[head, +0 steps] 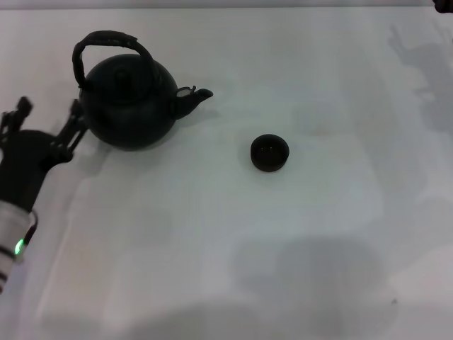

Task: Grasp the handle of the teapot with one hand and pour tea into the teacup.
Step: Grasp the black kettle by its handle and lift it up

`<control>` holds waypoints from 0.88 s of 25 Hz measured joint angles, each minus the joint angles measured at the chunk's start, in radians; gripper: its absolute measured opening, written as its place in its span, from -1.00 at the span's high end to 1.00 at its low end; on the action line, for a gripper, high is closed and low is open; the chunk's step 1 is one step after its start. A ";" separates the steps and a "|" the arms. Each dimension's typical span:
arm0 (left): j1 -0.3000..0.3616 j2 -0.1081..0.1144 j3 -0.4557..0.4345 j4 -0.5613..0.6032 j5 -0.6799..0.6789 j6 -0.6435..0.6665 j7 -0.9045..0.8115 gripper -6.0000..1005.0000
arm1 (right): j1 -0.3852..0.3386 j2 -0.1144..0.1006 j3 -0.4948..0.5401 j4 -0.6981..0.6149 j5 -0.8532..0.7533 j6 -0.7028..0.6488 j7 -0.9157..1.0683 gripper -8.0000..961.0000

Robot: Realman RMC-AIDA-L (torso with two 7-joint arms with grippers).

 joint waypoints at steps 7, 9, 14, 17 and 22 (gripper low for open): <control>-0.098 0.002 -0.010 0.036 -0.006 -0.102 0.000 -0.71 | -0.009 0.000 0.003 0.000 0.000 0.001 0.008 -0.82; -0.109 0.002 -0.012 0.050 -0.006 -0.118 0.000 -0.71 | -0.012 0.000 0.003 0.000 0.000 0.001 0.009 -0.82; -0.138 0.003 -0.027 0.081 -0.007 -0.152 -0.002 -0.70 | -0.022 -0.001 0.004 -0.002 0.000 0.001 0.012 -0.82; -0.145 0.004 -0.046 0.085 -0.007 -0.162 -0.005 -0.70 | -0.024 -0.001 0.005 -0.003 0.000 -0.002 0.013 -0.82; -0.151 0.004 -0.058 0.087 -0.001 -0.208 -0.002 -0.56 | -0.020 -0.001 0.006 -0.003 0.000 -0.001 0.015 -0.82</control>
